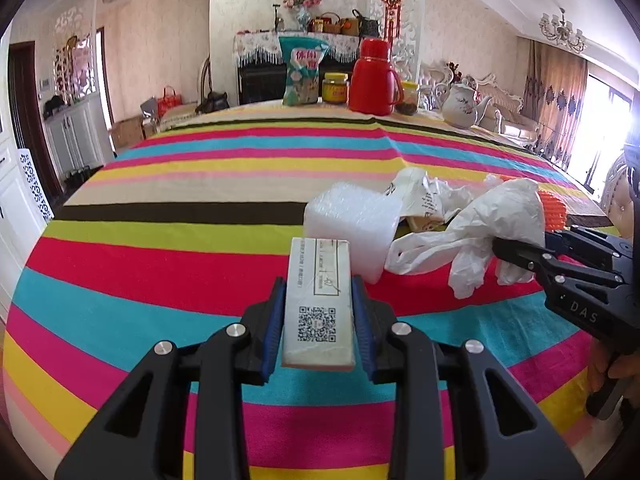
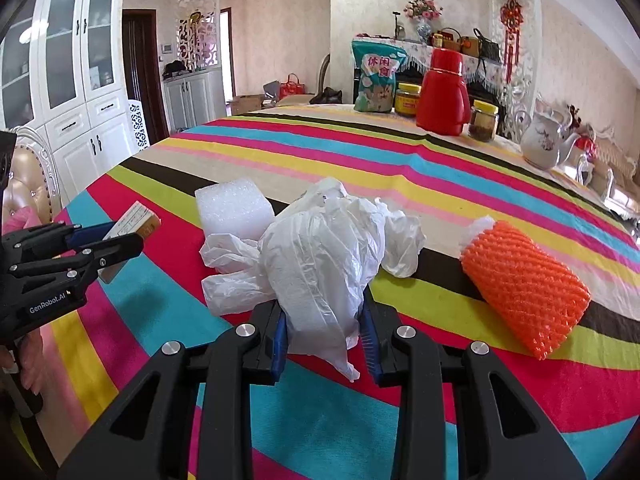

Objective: Collect trash
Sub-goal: 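Lift the white plastic bag with the right tool while the left tool holds the QR box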

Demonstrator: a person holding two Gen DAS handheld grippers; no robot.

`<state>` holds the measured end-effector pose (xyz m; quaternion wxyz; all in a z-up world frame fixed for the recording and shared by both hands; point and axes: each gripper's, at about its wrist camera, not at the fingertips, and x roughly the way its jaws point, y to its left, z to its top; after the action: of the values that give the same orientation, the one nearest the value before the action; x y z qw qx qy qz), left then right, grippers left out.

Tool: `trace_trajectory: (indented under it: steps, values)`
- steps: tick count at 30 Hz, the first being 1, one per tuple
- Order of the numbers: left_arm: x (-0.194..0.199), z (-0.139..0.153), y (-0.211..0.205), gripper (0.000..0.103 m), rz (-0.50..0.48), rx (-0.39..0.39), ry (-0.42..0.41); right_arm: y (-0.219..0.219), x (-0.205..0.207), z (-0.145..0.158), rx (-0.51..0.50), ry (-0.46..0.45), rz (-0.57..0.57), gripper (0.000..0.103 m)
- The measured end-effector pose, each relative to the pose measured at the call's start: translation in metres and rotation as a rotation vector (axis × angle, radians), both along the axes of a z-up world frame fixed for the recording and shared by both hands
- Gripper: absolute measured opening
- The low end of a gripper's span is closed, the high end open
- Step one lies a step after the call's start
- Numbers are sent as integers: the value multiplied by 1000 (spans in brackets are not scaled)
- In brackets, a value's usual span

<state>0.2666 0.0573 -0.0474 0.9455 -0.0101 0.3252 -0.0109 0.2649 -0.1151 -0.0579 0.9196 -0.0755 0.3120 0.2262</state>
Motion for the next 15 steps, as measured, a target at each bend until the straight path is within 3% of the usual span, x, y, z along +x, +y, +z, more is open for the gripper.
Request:
trace_trajectory:
  steps: [7,15]
  values:
    - [-7,9,0,32,29,46,-69,3,-2,2,-9,-21,-8,32]
    - [-14,21,11,32,82,59,-92,9,-9,11,-9,-25,-16,32]
